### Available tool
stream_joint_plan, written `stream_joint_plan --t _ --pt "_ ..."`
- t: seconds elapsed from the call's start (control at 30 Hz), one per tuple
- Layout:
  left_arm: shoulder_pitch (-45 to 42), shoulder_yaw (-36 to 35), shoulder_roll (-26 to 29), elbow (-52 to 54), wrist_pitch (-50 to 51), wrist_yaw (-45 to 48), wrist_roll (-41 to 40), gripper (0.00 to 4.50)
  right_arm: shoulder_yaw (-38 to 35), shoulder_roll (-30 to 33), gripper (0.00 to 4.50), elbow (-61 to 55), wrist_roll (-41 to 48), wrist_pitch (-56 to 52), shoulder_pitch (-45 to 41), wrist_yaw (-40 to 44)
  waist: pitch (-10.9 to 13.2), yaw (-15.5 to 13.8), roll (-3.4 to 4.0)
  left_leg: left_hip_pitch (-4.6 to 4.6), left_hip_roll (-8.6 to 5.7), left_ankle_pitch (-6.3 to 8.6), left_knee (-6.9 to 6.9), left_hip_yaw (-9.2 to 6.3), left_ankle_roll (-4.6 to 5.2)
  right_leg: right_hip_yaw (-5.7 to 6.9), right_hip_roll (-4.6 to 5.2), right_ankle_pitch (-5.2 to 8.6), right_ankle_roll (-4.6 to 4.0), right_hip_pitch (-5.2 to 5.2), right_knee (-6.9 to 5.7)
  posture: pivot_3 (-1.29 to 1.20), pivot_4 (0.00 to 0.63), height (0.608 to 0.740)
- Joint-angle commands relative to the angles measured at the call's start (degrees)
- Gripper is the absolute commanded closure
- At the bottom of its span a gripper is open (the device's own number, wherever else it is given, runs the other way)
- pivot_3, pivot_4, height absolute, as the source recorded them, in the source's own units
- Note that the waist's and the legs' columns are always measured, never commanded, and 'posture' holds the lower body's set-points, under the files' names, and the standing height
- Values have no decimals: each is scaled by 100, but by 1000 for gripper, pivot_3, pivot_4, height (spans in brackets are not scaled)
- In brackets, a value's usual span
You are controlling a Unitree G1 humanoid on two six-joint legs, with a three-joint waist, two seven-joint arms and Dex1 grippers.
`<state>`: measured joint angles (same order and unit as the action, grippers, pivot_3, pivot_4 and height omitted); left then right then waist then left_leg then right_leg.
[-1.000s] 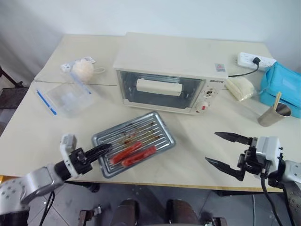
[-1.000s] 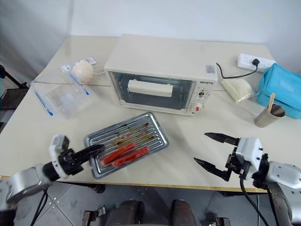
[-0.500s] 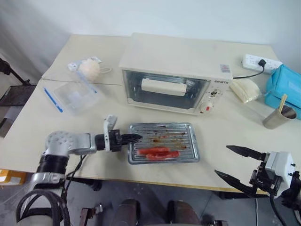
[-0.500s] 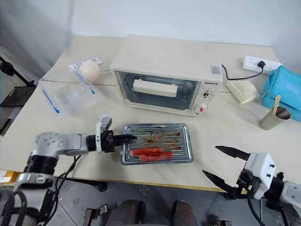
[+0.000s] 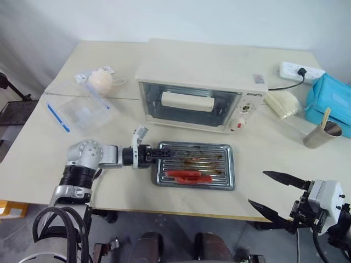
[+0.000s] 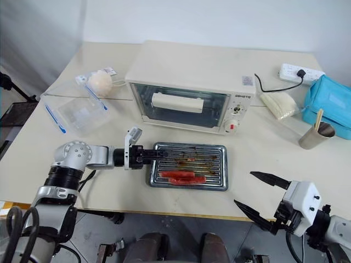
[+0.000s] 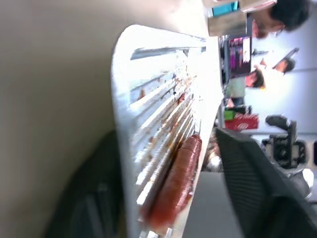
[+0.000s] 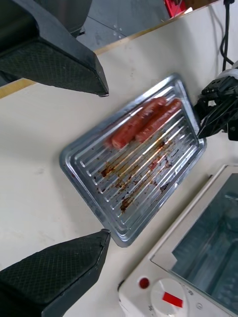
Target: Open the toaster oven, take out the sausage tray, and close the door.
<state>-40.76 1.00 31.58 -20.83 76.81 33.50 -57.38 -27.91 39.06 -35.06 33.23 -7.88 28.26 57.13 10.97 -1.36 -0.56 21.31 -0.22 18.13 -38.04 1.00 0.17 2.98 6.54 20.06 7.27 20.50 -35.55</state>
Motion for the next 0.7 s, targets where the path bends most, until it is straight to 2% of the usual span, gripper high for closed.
stream_joint_plan --t 0.03,0.07,0.13,0.17,0.27,0.4,0.53,0.6,0.7 --pt "462 -51 762 917 -462 675 437 185 -32 120 0 128 89 -35 -84 99 0 76 0 -4 4 -2 8 2 -6 -3 -1 1 -1 2 -2 0 150 740" --pt "646 5 1020 1175 -774 903 640 16 -31 156 0 179 110 -48 -124 140 0 105 0 -6 9 -3 12 2 -10 -4 -1 1 -2 1 -2 0 150 740" --pt "1019 5 1483 1616 -1215 1334 901 16 -34 227 0 261 146 -73 -194 214 0 148 1 -6 11 -3 17 1 -12 -7 0 4 -7 2 1 0 150 740" --pt "1195 -93 1643 1730 -1361 1432 983 16 -31 257 0 300 155 -92 -241 244 1 153 1 -6 15 -3 19 3 -13 -14 4 4 -8 4 0 0 150 740" --pt "2103 -673 2051 2007 -2759 2125 1418 16 35 367 0 416 238 -178 -459 359 3 141 5 -4 15 -1 20 0 -11 -26 18 4 -9 1 11 0 150 740" --pt "3040 -1371 2198 2167 -4111 2888 1724 16 106 468 0 414 440 -379 -703 433 4 121 6 3 17 2 22 -17 -9 -27 44 8 -18 0 35 0 150 740" --pt "3992 -1981 2153 2090 -6217 3497 2513 16 360 584 0 464 632 -543 -1096 649 7 119 11 3 3 8 43 -23 2 -16 74 10 -22 -1 51 0 150 740" --pt "4067 -2086 1966 1901 -7492 3659 2915 16 558 575 0 547 547 -430 -1249 797 7 119 11 3 0 9 53 -22 5 -13 79 10 -21 0 60 0 150 740" --pt "4038 -2131 1813 1886 -7894 3674 2954 16 649 587 0 707 383 -272 -1421 900 9 71 14 4 -5 9 63 -23 7 0 82 10 -21 0 65 0 150 740"
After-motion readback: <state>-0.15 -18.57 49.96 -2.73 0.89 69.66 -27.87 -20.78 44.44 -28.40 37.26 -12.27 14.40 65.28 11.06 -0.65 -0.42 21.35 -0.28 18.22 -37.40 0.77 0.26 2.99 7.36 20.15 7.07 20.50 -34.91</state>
